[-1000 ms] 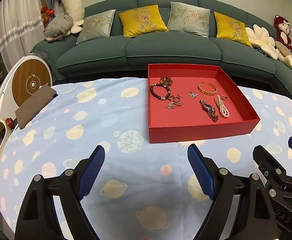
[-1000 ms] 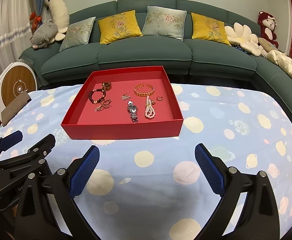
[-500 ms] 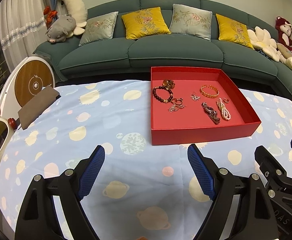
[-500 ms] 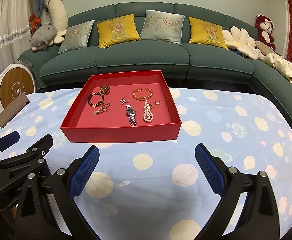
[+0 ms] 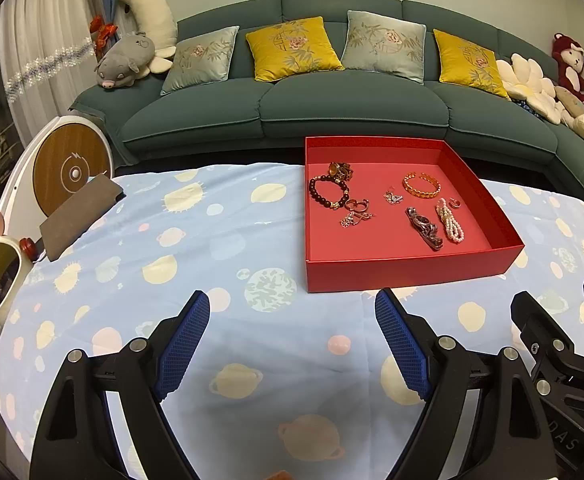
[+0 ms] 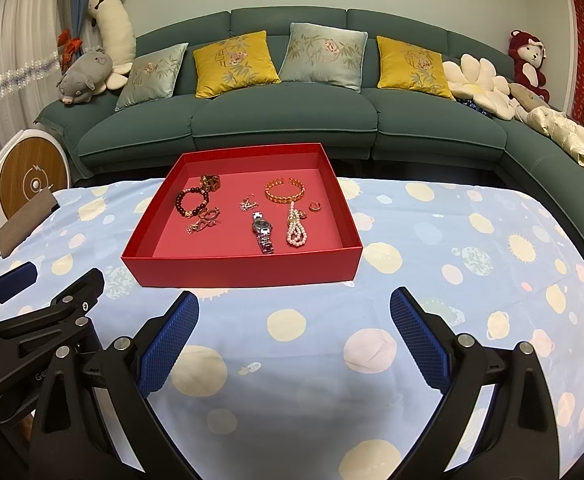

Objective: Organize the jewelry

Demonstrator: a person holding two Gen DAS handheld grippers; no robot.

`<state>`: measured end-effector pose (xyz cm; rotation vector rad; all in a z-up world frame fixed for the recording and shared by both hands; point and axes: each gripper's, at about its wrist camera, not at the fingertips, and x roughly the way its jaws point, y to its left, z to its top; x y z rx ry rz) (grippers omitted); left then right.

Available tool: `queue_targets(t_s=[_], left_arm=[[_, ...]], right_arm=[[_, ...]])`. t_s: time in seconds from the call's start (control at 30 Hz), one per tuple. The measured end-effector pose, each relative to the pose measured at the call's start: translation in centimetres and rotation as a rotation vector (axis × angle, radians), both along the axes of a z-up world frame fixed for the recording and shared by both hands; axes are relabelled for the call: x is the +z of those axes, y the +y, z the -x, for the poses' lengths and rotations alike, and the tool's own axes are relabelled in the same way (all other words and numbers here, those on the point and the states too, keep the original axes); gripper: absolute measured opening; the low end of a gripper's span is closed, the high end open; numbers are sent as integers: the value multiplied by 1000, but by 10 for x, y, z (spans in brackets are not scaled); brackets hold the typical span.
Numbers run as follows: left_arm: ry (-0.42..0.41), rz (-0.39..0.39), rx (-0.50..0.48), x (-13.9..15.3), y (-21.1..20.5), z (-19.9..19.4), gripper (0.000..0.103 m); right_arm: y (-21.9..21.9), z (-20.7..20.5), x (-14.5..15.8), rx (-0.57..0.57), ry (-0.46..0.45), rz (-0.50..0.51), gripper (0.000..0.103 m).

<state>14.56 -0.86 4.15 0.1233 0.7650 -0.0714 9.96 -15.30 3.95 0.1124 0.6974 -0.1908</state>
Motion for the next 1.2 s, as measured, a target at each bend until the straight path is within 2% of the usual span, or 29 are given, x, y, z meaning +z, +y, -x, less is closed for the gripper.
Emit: queue_targets(t_s=[0.9, 1.2], left_arm=[[-18, -18, 10, 2, -1, 1, 82], [16, 15, 12, 0, 3, -2, 85]], right_arm=[[0, 0, 2, -3, -5, -1, 94], [0, 0, 2, -8, -10, 1, 94]])
